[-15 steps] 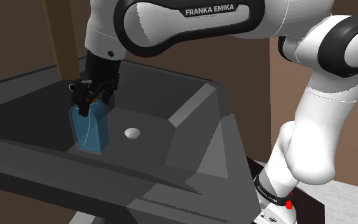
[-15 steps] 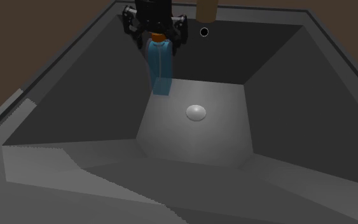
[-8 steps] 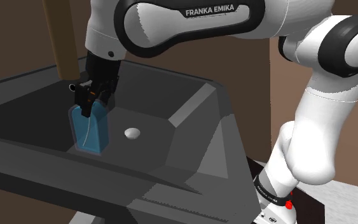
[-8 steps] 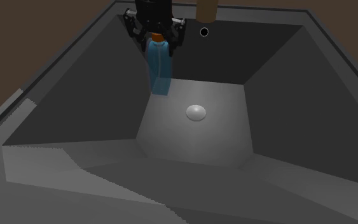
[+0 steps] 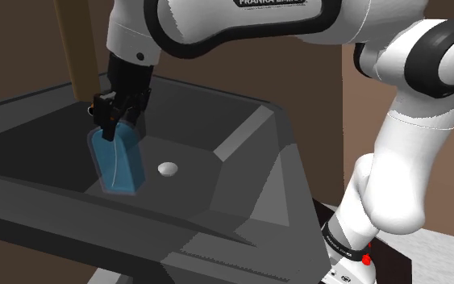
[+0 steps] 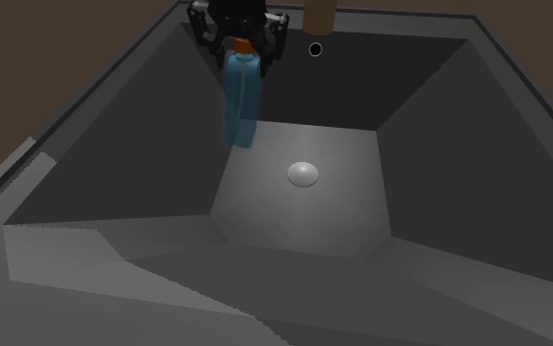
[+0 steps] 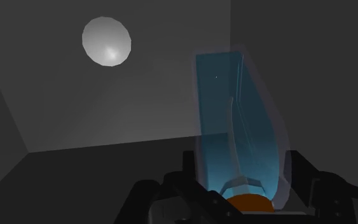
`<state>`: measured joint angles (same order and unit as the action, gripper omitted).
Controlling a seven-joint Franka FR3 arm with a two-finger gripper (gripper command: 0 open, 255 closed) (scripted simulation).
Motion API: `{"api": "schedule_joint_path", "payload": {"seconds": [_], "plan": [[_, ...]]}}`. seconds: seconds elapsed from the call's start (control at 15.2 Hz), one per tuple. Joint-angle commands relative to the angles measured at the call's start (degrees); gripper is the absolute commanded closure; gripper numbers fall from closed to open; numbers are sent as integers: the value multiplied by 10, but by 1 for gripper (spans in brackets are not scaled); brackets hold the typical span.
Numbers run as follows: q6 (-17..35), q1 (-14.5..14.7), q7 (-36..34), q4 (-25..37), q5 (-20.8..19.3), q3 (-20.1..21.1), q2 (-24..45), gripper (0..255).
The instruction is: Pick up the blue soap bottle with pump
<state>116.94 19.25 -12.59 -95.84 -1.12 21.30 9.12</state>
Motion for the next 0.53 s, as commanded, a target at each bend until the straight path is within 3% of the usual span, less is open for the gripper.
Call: {"api": "schedule_joint_path", "payload": {"seconds": [0.0, 0.46], "plan": [[-15, 1, -1, 15, 0, 0, 0, 255], [-70, 2, -2, 72, -1, 1, 3, 255]]}}
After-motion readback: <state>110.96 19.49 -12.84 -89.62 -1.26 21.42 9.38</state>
